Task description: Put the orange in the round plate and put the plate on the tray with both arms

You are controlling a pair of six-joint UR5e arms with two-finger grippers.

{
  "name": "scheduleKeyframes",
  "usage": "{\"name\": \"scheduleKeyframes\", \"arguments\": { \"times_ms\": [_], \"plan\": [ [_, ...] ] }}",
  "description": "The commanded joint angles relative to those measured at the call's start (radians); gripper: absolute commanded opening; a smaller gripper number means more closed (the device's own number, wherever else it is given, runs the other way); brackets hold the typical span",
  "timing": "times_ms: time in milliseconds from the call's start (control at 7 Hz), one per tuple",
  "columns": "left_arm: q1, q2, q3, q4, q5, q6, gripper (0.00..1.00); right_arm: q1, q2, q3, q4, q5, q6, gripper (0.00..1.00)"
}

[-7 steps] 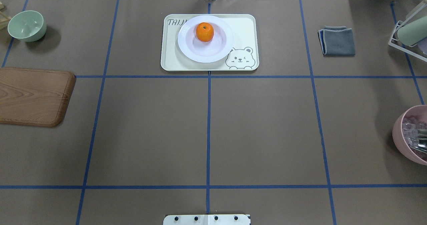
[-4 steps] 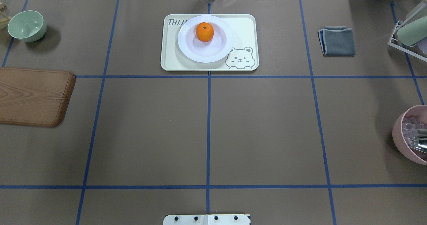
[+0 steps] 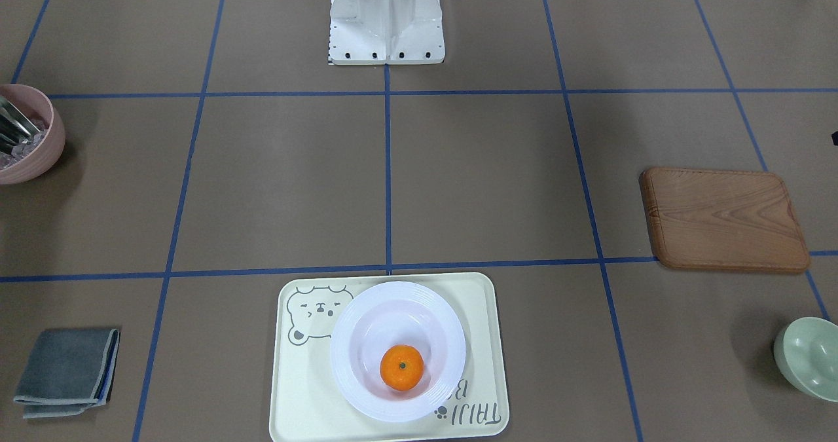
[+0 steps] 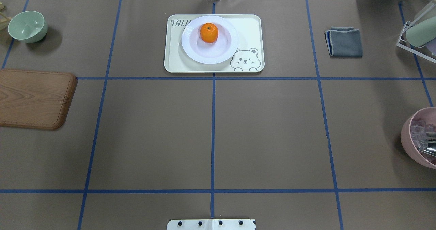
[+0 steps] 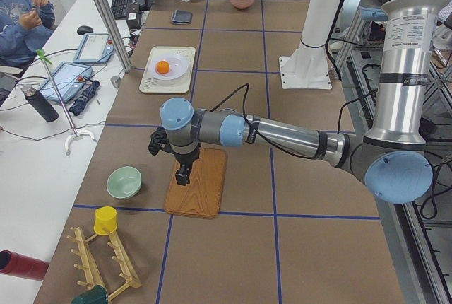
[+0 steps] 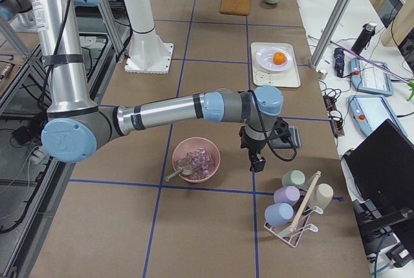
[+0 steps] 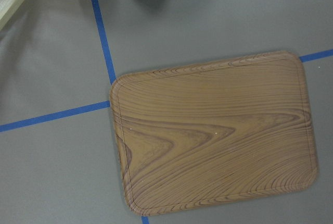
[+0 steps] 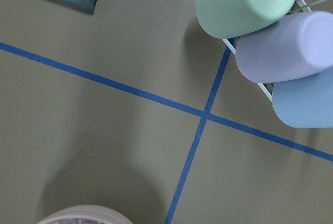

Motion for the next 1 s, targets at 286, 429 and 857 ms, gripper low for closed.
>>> {"name": "scheduleKeyframes", "arguments": {
  "times_ms": [286,429,857],
  "plan": [
    [-0.002,-0.001,-0.036,-0.001,0.002,0.001,0.98,-0.014,-0.001,-0.008,0.008,-0.006,0.001,1.0],
    [-0.002,0.002,-0.036,-0.001,0.002,0.001,0.98,-0.014,-0.001,-0.008,0.008,-0.006,0.001,1.0],
    [-0.002,0.002,-0.035,-0.003,0.002,0.0,0.98,-0.016,-0.001,-0.011,0.006,-0.002,0.005,1.0]
  ]
}}
